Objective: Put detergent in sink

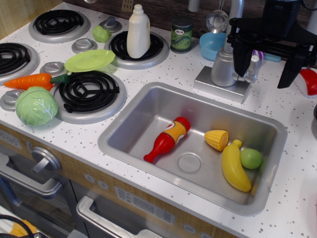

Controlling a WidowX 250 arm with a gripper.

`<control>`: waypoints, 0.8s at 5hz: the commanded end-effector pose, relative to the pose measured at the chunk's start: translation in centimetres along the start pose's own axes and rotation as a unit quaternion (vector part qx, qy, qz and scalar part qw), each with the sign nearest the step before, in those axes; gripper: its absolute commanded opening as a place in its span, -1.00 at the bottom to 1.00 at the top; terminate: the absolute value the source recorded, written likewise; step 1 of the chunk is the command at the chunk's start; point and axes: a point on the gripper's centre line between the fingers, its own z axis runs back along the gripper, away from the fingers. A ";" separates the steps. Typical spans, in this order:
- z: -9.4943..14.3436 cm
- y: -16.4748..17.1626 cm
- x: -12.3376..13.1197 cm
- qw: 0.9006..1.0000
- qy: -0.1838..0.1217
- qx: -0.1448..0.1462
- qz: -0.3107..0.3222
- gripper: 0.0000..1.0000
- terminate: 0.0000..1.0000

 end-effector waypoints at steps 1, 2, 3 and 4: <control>0.0 0.0 0.0 1.000 0.000 0.000 0.000 1.00 -1.00; 1.7 4.5 -1.0 1.000 -0.002 0.017 0.002 1.00 -1.00; 3.3 9.2 -0.7 0.998 -0.013 0.056 0.005 1.00 -1.00; 4.0 14.1 0.7 0.997 -0.034 0.073 0.012 1.00 -1.00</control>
